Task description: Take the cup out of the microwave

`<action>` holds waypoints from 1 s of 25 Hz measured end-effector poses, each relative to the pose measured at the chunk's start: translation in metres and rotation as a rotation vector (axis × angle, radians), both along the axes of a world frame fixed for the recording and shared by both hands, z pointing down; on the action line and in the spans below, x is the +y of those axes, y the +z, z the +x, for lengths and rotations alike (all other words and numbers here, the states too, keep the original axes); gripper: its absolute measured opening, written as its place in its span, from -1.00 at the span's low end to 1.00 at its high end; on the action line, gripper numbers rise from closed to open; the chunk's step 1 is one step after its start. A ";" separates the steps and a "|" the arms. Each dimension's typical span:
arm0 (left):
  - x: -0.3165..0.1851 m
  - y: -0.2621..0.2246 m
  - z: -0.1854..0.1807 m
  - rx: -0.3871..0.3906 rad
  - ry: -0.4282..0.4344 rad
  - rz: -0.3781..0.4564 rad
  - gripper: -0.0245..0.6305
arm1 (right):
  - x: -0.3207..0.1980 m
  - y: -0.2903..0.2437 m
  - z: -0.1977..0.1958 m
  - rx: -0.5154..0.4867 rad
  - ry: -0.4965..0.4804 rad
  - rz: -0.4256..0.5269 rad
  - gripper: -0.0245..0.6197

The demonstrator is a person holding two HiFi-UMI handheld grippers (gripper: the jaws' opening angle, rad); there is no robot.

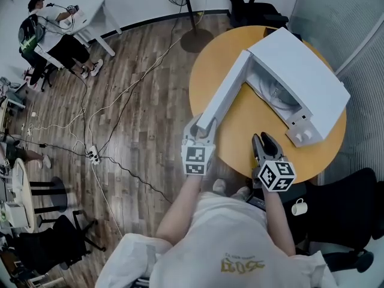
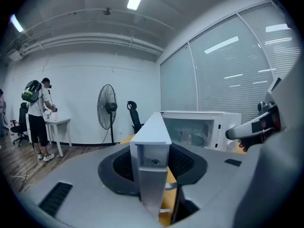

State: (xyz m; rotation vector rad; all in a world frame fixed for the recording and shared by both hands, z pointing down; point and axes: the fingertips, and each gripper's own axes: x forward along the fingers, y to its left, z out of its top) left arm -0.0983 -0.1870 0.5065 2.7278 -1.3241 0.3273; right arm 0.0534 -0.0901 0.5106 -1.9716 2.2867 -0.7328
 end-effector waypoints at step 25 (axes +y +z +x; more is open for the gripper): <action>-0.014 -0.005 -0.006 -0.005 0.051 0.023 -0.40 | -0.036 -0.006 0.026 0.042 0.026 0.012 -0.56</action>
